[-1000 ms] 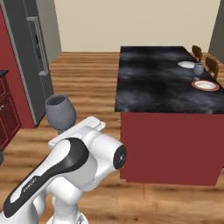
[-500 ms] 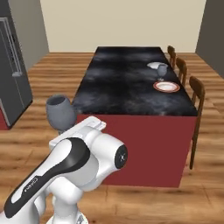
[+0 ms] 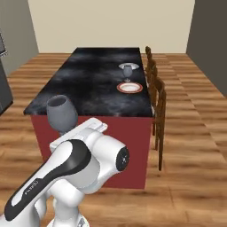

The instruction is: Retrieve the wine glasses from the counter and place one next to each plate.

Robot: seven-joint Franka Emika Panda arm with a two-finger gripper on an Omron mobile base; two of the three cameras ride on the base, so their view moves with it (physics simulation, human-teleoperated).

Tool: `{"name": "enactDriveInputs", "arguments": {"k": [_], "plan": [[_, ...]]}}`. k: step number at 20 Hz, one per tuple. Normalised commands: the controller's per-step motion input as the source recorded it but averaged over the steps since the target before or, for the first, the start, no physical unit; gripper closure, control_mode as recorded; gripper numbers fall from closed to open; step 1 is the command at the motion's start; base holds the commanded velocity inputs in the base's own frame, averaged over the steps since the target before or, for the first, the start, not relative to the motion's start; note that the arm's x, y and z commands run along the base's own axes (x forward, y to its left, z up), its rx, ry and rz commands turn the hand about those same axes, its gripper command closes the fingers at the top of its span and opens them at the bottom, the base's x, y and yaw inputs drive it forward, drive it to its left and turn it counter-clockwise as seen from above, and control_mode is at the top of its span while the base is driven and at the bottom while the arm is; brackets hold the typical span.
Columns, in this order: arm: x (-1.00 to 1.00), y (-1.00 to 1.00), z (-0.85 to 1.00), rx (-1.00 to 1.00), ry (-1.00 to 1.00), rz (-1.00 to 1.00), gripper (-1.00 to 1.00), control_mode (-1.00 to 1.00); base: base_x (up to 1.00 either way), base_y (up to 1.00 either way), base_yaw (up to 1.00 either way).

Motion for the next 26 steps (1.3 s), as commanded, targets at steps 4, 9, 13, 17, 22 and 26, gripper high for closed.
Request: {"name": "enactDriveInputs", "arguments": {"k": [4, 9, 13, 17, 22, 26], "plan": [[0.0, 0.0, 0.0, 0.0, 0.0, 0.0, 1.0, 1.0, 0.34, -1.0, 0.0], [0.0, 0.0, 0.0, 0.0, 0.0, 0.0, 1.0, 1.0, 0.6, -1.0, 0.01], [0.0, 0.0, 0.0, 0.0, 0.0, 0.0, 1.0, 1.0, 0.83, -1.0, 0.24], [0.0, 0.0, 0.0, 0.0, 0.0, 0.0, 1.0, 1.0, 0.89, -0.73, 0.64], [0.0, 0.0, 0.0, 0.0, 0.0, 0.0, 1.0, 1.0, 0.54, -0.17, 0.92], [0.0, 0.0, 0.0, 0.0, 0.0, 0.0, 1.0, 1.0, -0.1, -0.35, 0.95]]}}
